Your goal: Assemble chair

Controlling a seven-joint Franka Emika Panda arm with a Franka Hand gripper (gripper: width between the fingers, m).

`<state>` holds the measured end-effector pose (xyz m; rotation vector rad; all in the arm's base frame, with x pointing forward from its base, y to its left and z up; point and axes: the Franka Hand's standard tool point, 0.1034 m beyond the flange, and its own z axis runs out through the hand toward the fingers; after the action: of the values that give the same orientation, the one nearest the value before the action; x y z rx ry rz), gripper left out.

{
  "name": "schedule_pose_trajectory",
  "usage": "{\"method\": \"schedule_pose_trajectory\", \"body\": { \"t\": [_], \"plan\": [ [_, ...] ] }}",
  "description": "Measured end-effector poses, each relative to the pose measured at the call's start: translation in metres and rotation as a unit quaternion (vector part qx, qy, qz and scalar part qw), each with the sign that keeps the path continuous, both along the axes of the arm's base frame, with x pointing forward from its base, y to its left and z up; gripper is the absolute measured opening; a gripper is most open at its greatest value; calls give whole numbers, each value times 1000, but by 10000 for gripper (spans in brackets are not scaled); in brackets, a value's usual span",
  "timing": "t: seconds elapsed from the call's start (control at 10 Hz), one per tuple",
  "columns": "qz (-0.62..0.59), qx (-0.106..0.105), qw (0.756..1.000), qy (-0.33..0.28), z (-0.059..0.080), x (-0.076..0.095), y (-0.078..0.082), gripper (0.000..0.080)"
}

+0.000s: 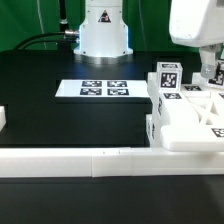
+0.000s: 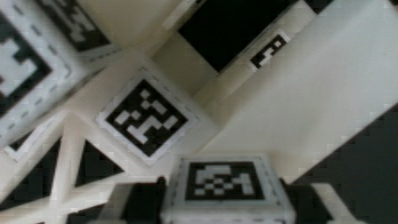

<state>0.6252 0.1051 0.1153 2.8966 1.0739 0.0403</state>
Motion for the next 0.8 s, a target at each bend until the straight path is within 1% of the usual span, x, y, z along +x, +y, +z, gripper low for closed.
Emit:
{"method": "schedule_pose_trajectory", "body": {
  "t": [0.1,0.2,0.4,0.6,0.7,0.8],
  "plan": [
    [-66,3,998,-3,0,0,0,284],
    [-85,4,996,-3,0,0,1,284],
    [-203,13,979,-8,0,-2,0,284],
    [-310,24,950,-8,0,-7,-1,284],
    [-383,34,923,-9,-1,-8,0,284],
    [-434,36,900,-11,-1,-9,3,284]
  ]
}}
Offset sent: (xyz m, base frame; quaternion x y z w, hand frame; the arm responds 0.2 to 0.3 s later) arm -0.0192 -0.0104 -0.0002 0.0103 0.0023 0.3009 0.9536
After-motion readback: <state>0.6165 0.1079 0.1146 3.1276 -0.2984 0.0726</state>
